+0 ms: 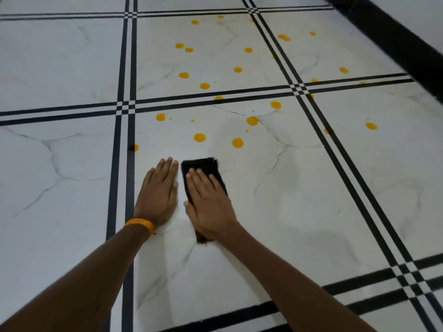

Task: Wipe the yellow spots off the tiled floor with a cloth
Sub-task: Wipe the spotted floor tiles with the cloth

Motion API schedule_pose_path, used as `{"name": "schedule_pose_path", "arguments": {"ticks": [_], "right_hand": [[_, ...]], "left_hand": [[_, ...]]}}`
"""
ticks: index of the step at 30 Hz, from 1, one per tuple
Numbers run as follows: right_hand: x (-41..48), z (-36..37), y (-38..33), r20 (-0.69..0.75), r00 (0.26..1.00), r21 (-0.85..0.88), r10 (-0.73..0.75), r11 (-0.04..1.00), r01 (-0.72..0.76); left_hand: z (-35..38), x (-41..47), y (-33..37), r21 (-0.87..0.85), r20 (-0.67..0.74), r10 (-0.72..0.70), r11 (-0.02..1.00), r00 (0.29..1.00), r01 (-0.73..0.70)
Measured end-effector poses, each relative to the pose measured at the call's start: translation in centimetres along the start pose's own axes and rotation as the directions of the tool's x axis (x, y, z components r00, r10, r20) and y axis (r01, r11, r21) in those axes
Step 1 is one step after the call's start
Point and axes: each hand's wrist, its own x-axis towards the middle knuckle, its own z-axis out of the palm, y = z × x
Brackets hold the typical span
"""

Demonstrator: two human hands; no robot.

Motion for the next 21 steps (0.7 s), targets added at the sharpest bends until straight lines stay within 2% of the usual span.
{"name": "schedule_pose_path", "arguments": {"ticks": [2, 4, 5, 7, 8, 9, 10, 12, 14, 15, 16, 18, 20, 21], "right_hand": [[-4.0, -0.7, 1.2, 0.069, 0.978, -0.012, -0.197, 0.98, 0.198], [-6.1, -1.4, 4.9, 0.084, 0.964, -0.035, -0.252, 0.966, 0.256], [-5.9, -1.4, 6.4, 0.063, 0.98, -0.055, -0.189, 0.98, 0.192], [-2.9, -1.5, 7.1, -0.028, 0.997, -0.084, 0.075, 0.993, -0.077], [-1.3, -1.4, 5.6, -0.075, 0.981, -0.065, 0.181, 0.98, -0.186], [-0.5, -0.8, 3.3, -0.102, 0.971, -0.032, 0.217, 0.975, -0.221], [-0.6, -0.2, 0.8, -0.1, 0.982, -0.008, 0.163, 0.986, -0.164], [-3.7, 0.3, -2.3, -0.01, 0.994, 0.025, -0.111, 0.993, 0.111], [-7.6, -0.7, 0.7, 0.075, 0.962, 0.001, -0.261, 0.965, 0.262], [-8.7, -1.4, 3.6, 0.062, 0.965, -0.025, -0.255, 0.966, 0.257], [-9.1, -1.9, 6.9, 0.031, 0.985, -0.066, -0.172, 0.983, 0.174], [-8.4, -3.4, 13.6, -0.058, 0.991, -0.085, 0.124, 0.988, -0.129], [-6.5, -4.4, 15.9, -0.139, 0.911, -0.103, 0.387, 0.91, -0.402], [-5.9, -4.1, 15.0, -0.145, 0.892, -0.097, 0.428, 0.891, -0.443]], "left_hand": [[-0.1, 0.0, 0.0, -0.004, 0.007, -0.008, 1.0, 1.0, 0.008], [0.0, -0.1, 0.2, 0.005, 0.015, -0.006, 1.0, 1.0, 0.006], [0.0, -0.1, 0.3, 0.009, 0.013, -0.009, 1.0, 1.0, 0.009], [0.1, -0.1, 0.3, 0.007, 0.007, -0.006, 1.0, 1.0, 0.006], [0.1, -0.1, 0.2, 0.001, 0.008, -0.002, 1.0, 1.0, 0.002], [0.0, -0.1, 0.1, -0.009, 0.01, 0.001, 1.0, 1.0, -0.001], [-0.1, -0.2, 0.0, -0.025, 0.007, 0.002, 1.0, 1.0, -0.002], [-0.4, -0.1, -0.4, -0.054, -0.006, 0.009, 0.998, 1.0, -0.009], [-0.4, -0.1, -0.2, -0.047, -0.016, 0.015, 0.999, 1.0, -0.016], [-0.4, -0.2, 0.0, -0.045, -0.018, 0.008, 0.999, 1.0, -0.009], [-0.3, -0.2, 0.3, -0.041, -0.014, 0.006, 0.999, 1.0, -0.007], [-0.3, -0.2, 0.5, -0.014, -0.019, 0.0, 1.0, 1.0, -0.001], [-0.3, 0.0, 0.7, 0.052, -0.042, 0.004, 0.999, 0.999, -0.002], [-0.4, 0.1, 1.3, 0.095, -0.051, 0.014, 0.995, 0.999, -0.009]]}}
